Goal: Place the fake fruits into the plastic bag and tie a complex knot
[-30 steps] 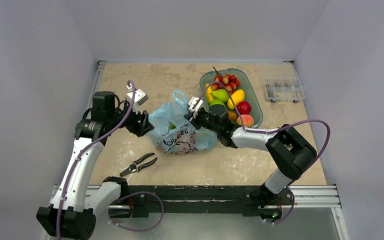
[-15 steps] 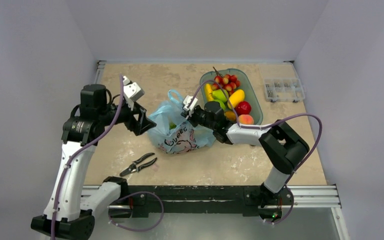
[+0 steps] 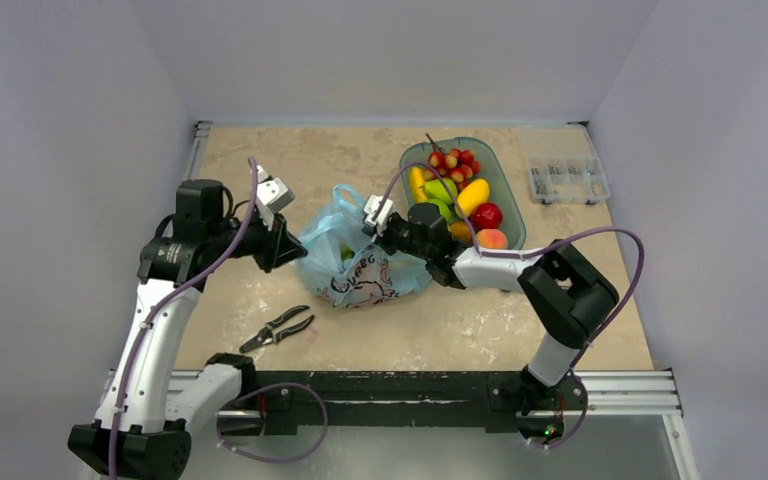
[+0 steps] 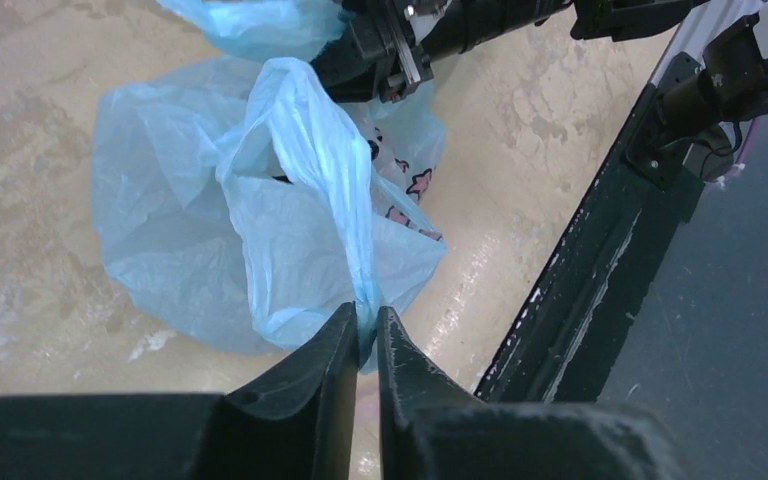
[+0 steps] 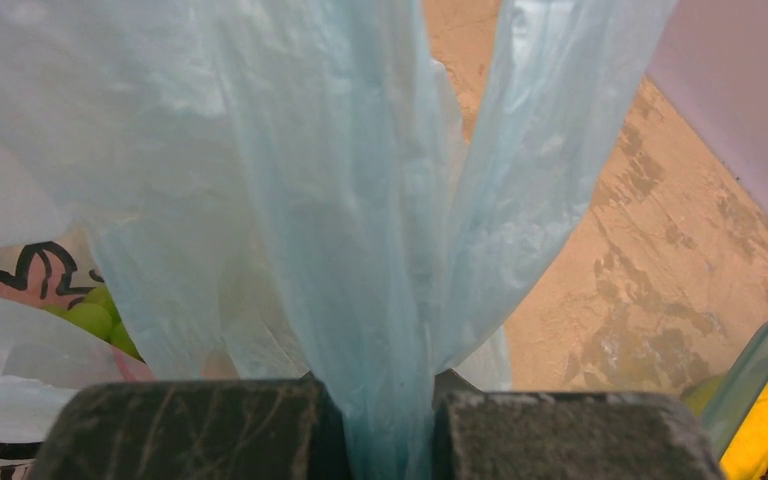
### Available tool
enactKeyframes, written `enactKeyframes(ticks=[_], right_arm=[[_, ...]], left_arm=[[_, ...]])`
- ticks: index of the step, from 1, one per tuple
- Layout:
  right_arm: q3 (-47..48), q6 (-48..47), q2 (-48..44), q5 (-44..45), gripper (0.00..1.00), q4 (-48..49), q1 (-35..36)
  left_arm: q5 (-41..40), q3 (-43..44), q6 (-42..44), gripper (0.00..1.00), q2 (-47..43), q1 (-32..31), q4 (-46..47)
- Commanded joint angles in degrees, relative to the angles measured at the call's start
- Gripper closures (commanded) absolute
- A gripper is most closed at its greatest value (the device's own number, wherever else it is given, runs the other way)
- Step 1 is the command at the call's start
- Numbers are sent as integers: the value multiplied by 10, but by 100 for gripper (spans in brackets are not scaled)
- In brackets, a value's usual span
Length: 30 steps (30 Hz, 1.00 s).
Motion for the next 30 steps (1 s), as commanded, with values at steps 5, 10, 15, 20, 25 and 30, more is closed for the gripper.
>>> enactKeyframes(ticks=[5, 10, 15, 20, 25, 30], right_arm=[[11, -57, -7, -2, 100, 10, 2], [6, -56, -15, -8, 100, 8, 2], [6, -57, -18, -8, 100, 10, 2], [7, -64, -11, -6, 100, 10, 2], [7, -84, -3, 12, 100, 4, 3], [6, -114, 16, 34, 100, -2, 4]], left_arm=[[14, 32, -26, 79, 14, -30, 82], [-19, 19, 26, 45, 24, -31, 53], [-61, 15, 84, 45, 31, -29, 5], [-48, 3, 116, 54, 12, -29, -31], [34, 69, -1, 100, 4, -29, 22], [97, 99, -135, 100, 7, -28, 142]])
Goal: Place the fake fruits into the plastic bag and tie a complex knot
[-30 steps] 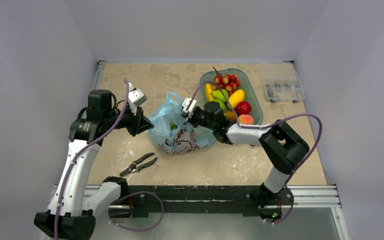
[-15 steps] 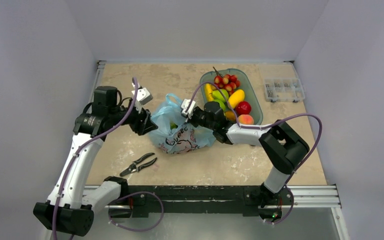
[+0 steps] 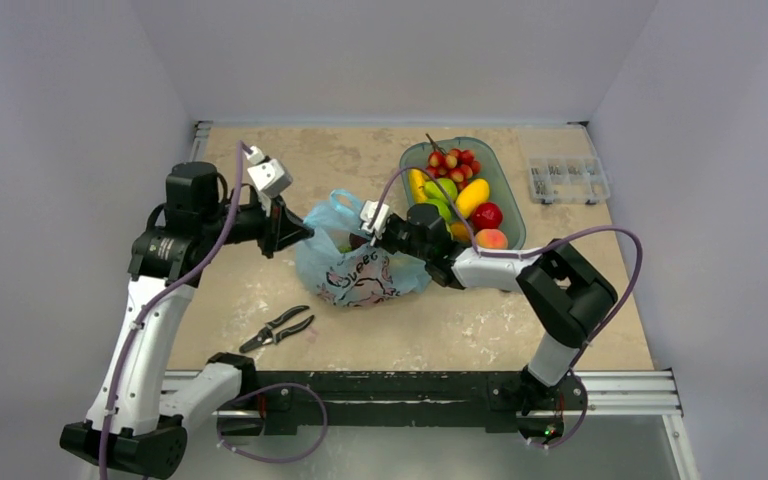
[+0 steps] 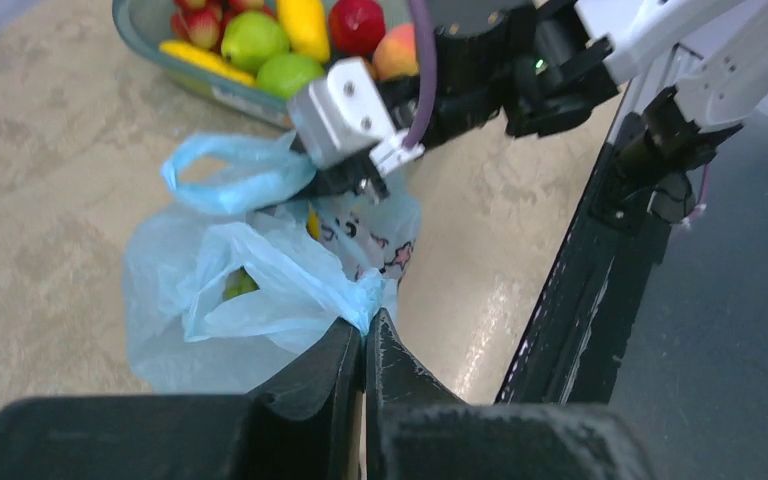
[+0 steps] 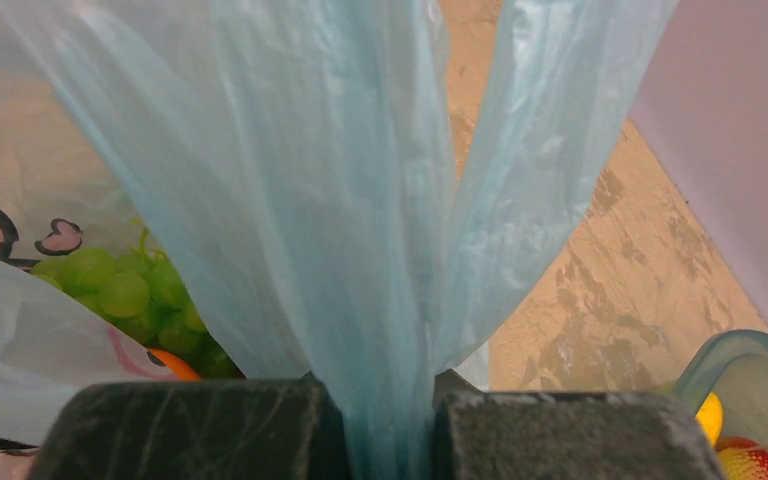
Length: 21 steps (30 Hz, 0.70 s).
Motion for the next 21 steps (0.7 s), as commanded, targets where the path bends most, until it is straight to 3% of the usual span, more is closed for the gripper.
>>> enactKeyframes(ticks=[1, 8, 9, 10, 15, 18, 21], right_arm=[[4, -45, 16, 27, 100, 1, 3], [21, -43, 13, 10, 100, -55, 1], [25, -33, 2, 2, 96, -67, -2], [34, -17, -11, -9, 89, -86, -5], [93, 59, -80, -51, 32, -163, -33], [111, 83, -122, -69, 17, -185, -50], [126, 95, -161, -99, 11, -214, -69]], left_arm=[[84, 31, -119, 100, -12, 2, 124], [75, -60, -53, 100, -48, 25, 114], [73, -62, -47, 100, -50, 25, 110], [69, -63, -49, 100, -52, 25, 108], [49, -48, -70, 100, -45, 25, 117], [46, -36, -71, 100, -36, 25, 112], [46, -30, -70, 100, -27, 25, 111]])
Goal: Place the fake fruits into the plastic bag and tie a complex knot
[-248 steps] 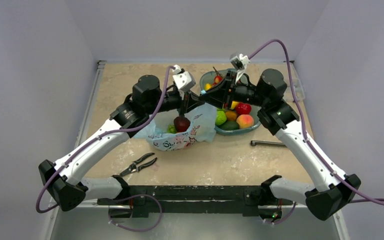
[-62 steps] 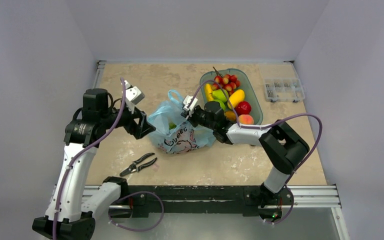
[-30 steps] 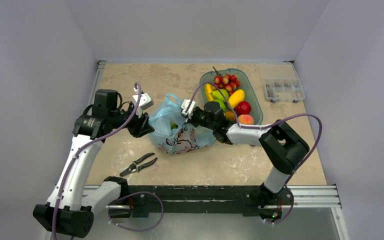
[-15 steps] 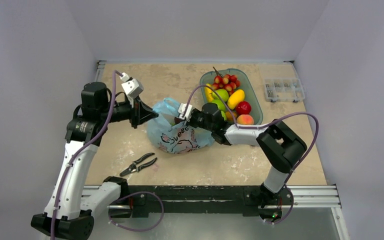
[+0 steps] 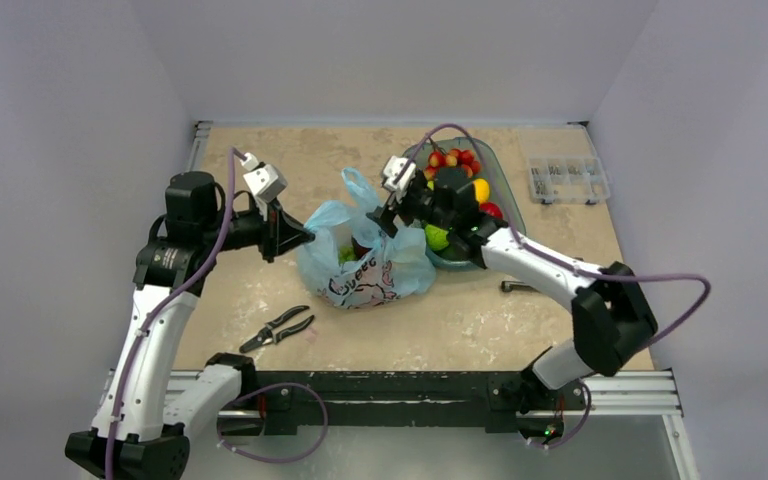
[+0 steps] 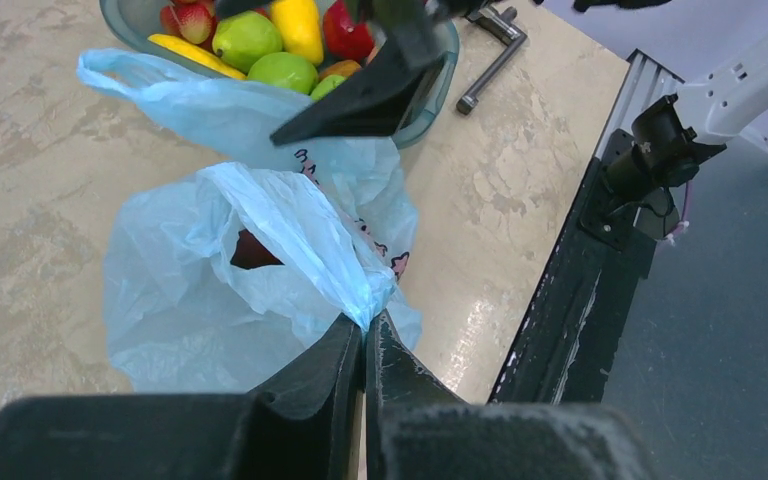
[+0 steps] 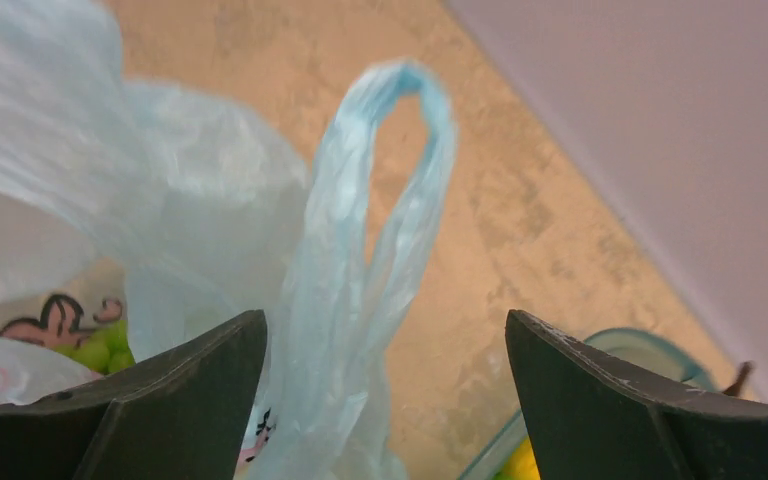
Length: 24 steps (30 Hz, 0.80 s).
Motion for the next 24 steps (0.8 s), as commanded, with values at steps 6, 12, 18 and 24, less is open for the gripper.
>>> enactKeyframes(ticks=[6, 12, 18, 24], right_arm=[[63, 44, -128, -178, 1, -64, -9], [80, 44, -94, -176, 1, 13, 96], [86, 18, -26, -131, 1, 91, 142], [55, 28, 32, -56, 2, 186, 152]], left_arm=[[4, 35, -7, 100, 17, 4, 22], [11, 36, -9, 100, 20, 4, 26], [20, 38, -5, 100, 19, 4, 18], [65, 25, -13, 100, 14, 3, 24]])
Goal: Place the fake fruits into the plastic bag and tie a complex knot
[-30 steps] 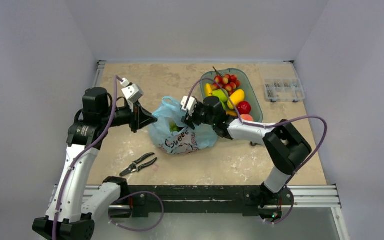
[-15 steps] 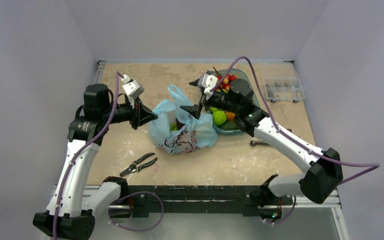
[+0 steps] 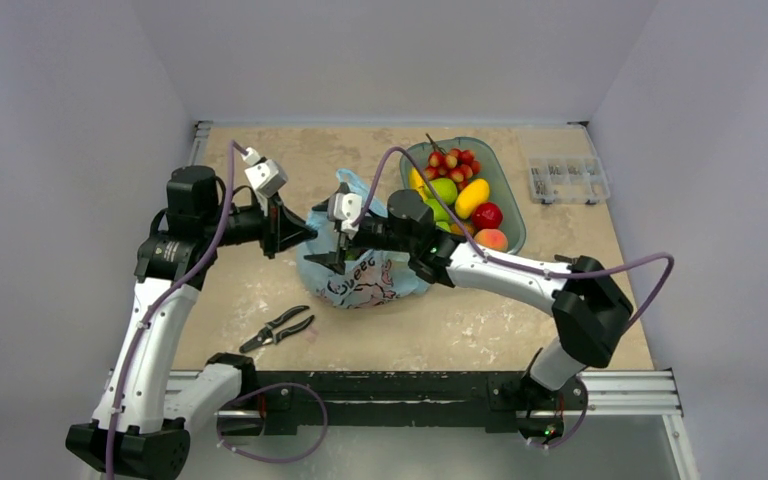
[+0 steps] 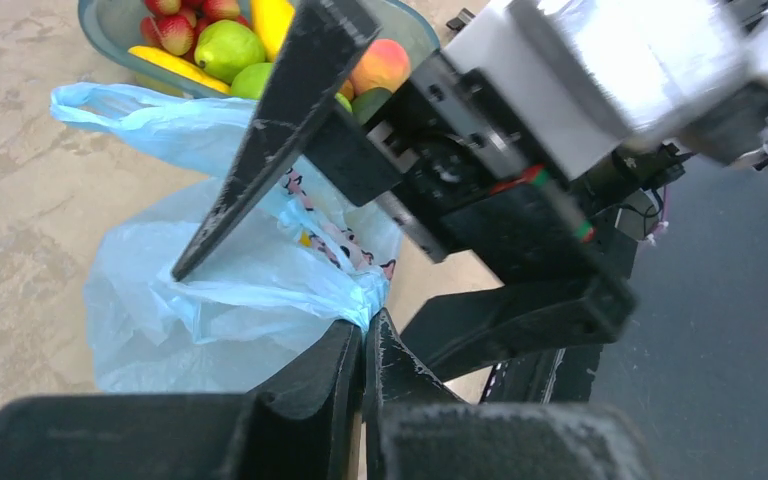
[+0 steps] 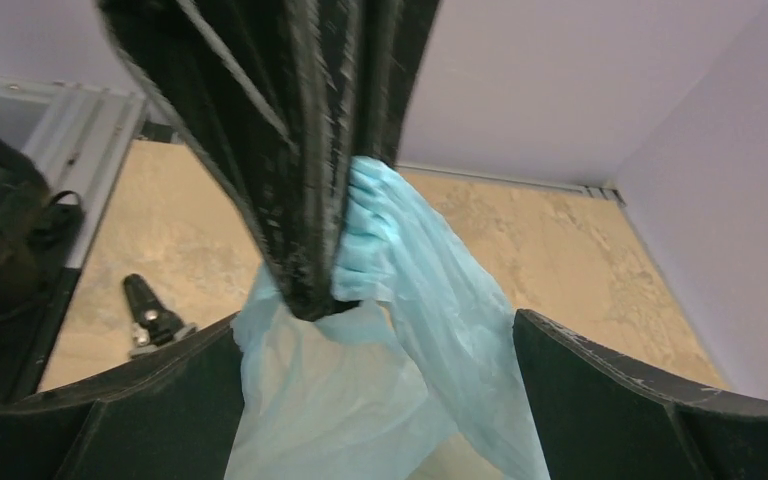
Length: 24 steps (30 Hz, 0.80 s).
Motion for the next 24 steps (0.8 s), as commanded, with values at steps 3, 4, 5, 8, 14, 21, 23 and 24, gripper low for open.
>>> enactKeyframes(ticks=[3, 4, 5, 8, 14, 21, 23, 24], right_arm=[[-47, -3, 41, 57, 22, 155, 2], [-61, 4, 51, 52, 33, 177, 2], [-73, 8, 61, 46, 40, 196, 2], [-95, 33, 92, 29, 60, 236, 2], [-112, 45, 143, -2, 75, 243, 2], [-145, 37, 164, -26, 100, 242, -1], [-143, 55, 167, -34, 100, 236, -6], [-141, 71, 171, -34, 100, 234, -9]], left_arm=[[53, -2, -26, 100, -19, 2, 43], [51, -5, -37, 100, -22, 2, 56], [47, -5, -47, 100, -24, 2, 72], [29, -5, -87, 100, -26, 2, 107], [-12, -1, -121, 100, -25, 2, 138], [-91, -21, -131, 100, -37, 4, 151], [-111, -28, -130, 98, -39, 10, 148], [-120, -33, -132, 93, -40, 17, 147]])
